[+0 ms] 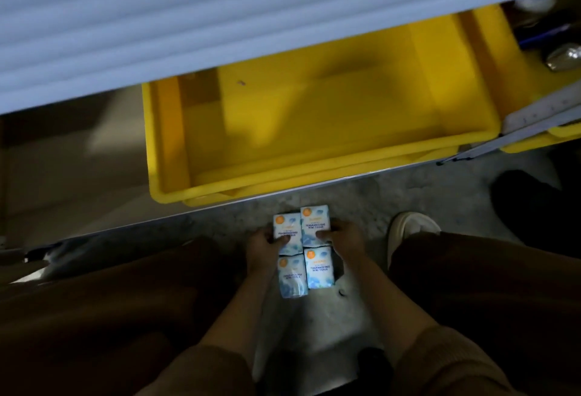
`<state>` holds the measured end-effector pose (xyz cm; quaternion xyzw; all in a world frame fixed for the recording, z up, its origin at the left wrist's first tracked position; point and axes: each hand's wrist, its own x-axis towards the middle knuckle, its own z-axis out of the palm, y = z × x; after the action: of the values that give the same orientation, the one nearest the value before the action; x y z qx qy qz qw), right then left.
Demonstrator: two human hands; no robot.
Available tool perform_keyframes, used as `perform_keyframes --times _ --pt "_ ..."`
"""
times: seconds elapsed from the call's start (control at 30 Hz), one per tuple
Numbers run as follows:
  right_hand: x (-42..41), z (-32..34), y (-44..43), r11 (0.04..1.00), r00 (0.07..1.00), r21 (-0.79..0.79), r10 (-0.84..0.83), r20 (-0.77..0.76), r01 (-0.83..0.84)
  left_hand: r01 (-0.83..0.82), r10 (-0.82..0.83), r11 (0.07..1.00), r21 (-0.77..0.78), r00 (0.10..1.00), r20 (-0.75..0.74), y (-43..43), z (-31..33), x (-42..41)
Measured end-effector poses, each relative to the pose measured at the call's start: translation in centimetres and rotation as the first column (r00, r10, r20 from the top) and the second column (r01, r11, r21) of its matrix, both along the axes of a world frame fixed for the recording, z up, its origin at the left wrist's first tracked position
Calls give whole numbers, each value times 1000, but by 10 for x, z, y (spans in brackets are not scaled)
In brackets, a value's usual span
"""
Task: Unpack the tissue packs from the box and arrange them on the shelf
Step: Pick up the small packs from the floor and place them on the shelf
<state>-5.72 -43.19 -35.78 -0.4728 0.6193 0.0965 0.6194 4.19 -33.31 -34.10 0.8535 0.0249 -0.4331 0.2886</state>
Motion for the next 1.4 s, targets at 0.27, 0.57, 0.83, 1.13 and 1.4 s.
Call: perform_keyframes --times 0.27,0.57,0.83,1.13,1.4 --pt "-21 71 -9 971 991 -202 -128 31 132 47 -39 995 -88 996 85 -20 74 -15" --pt "-42 180 -24 902 971 -372 -161 179 218 25 28 950 -310 986 166 -34 179 -40" --pt "-61 278 -29 819 961 -537 -60 270 202 181 -21 915 -361 914 405 -31 269 -50" --pt "-75 372 -25 713 938 -681 95 333 169 314 66 828 -465 769 636 -14 357 -59" --pt "-46 434 -53 699 869 -668 135 476 257 361 163 741 -567 722 673 -43 418 -21"
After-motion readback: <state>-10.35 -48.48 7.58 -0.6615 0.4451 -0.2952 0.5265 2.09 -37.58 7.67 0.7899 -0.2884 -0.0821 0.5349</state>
